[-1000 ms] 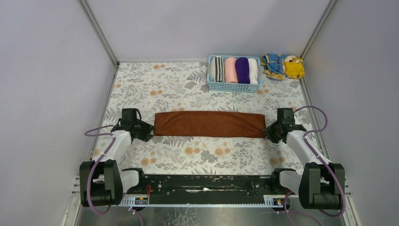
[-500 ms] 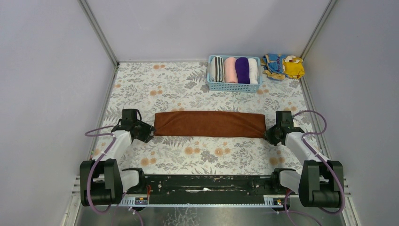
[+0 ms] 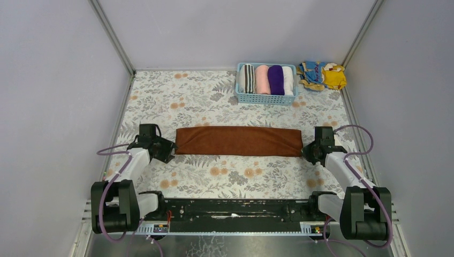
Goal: Roll the towels
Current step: Fold the towel at the center of the board.
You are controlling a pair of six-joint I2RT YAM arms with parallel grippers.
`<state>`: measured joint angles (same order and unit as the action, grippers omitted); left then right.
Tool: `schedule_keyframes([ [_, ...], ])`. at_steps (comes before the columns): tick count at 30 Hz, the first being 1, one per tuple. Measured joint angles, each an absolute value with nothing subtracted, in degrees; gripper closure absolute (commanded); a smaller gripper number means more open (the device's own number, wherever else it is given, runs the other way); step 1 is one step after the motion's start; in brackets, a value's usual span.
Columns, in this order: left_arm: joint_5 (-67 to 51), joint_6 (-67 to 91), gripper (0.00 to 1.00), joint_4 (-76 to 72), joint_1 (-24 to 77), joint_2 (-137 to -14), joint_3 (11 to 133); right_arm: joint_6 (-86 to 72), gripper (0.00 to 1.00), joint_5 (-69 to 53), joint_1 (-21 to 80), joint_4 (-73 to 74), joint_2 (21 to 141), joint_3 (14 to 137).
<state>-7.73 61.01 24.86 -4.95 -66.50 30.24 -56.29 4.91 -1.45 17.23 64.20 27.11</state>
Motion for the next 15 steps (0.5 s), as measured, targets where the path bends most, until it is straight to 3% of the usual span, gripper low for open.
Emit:
schedule_keyframes([
  [10,-8.1,63.07,0.57,24.45,-4.95,-68.62,29.98,-55.66,1.0,3.44,-1.45,16.1,63.68,27.11],
  [15,-8.14,64.29,0.7,23.0,-4.95,-69.91,29.93,-55.09,1.0,3.36,-1.45,15.86,63.68,27.11],
])
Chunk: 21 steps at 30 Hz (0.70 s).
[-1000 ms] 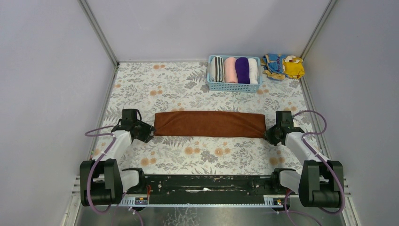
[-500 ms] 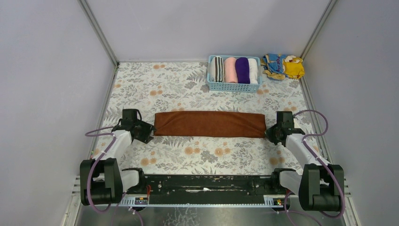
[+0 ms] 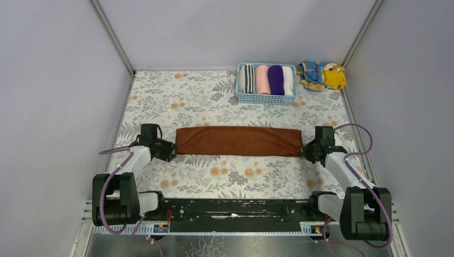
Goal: Roll the towels
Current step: Fold the towel at the center of the board.
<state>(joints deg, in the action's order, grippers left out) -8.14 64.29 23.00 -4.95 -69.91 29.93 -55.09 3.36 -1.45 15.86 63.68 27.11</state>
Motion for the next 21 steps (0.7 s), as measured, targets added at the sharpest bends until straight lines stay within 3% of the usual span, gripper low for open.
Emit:
schedule_keyframes([
  [10,-7.35,64.69,1.0,22.24,-4.95,-71.26,30.22,-53.76,1.0,3.42,-1.45,15.94,62.96,27.16],
  [21,-2.63,60.69,1.0,24.47,-4.93,-73.03,39.92,-50.76,1.0,4.45,-1.5,16.53,63.16,32.56],
])
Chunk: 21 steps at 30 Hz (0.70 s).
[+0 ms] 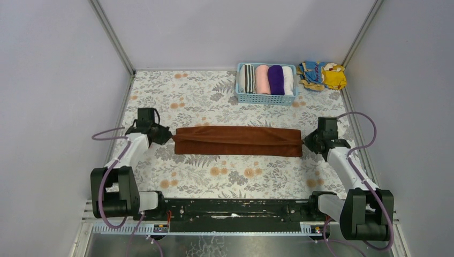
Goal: Roll the towels
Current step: Fold the towel at the center of the board.
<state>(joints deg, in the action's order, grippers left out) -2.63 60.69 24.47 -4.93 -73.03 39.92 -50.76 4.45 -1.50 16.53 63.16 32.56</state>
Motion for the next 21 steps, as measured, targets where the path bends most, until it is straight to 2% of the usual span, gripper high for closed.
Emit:
schedule_keyframes([
  [12,-2.42,52.53,1.0,25.26,-4.93,-89.1,63.0,-44.49,1.0,5.34,-1.56,13.65,75.81,49.12],
  [21,-4.6,47.53,1.0,24.86,-4.93,-98.24,71.81,-40.88,1.0,3.51,-1.89,9.17,81.93,54.76],
])
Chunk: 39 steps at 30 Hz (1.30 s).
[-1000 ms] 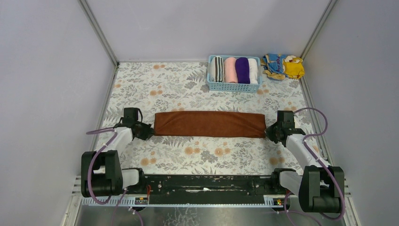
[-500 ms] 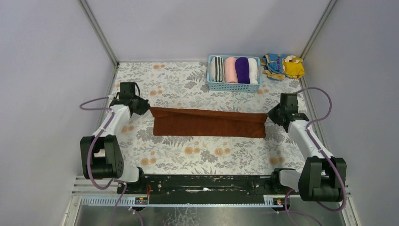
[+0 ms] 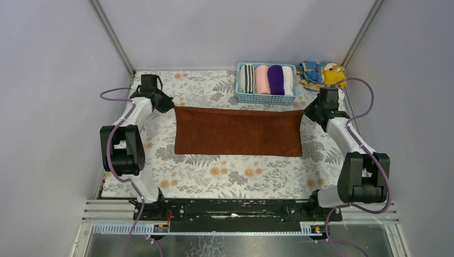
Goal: Roll the towels
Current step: Fold the towel at the center of the board.
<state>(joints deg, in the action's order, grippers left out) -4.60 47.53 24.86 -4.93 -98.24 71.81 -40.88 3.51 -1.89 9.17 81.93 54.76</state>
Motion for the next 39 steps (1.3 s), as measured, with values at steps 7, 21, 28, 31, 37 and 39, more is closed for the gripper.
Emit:
schedule_keyframes([
  [7,-7.11,46.48,1.0,21.85,-4.93,-107.0,79.4,-38.83,1.0,2.02,-2.07,3.4,86.52,55.44],
  [21,-8.58,48.07,1.0,19.81,-4.95,-109.27,73.32,-37.41,1.0,-1.13,-2.28,1.58,89.32,54.11],
  [28,-7.75,48.36,1.0,20.4,-5.5,-97.89,65.04,-37.23,1.0,-0.03,-2.61,5.72,81.41,50.15],
  [31,-7.68,48.05,1.0,20.97,-5.63,-94.39,61.04,-37.17,1.0,0.49,-2.79,7.84,78.32,47.18],
  [37,-7.53,47.24,1.0,23.18,-5.76,-90.98,53.15,-37.06,1.0,0.27,-2.79,11.81,73.41,39.53],
  [39,-7.84,47.2,1.0,23.46,-5.8,-90.11,50.63,-37.06,1.0,-0.19,-2.79,12.62,72.53,37.21],
])
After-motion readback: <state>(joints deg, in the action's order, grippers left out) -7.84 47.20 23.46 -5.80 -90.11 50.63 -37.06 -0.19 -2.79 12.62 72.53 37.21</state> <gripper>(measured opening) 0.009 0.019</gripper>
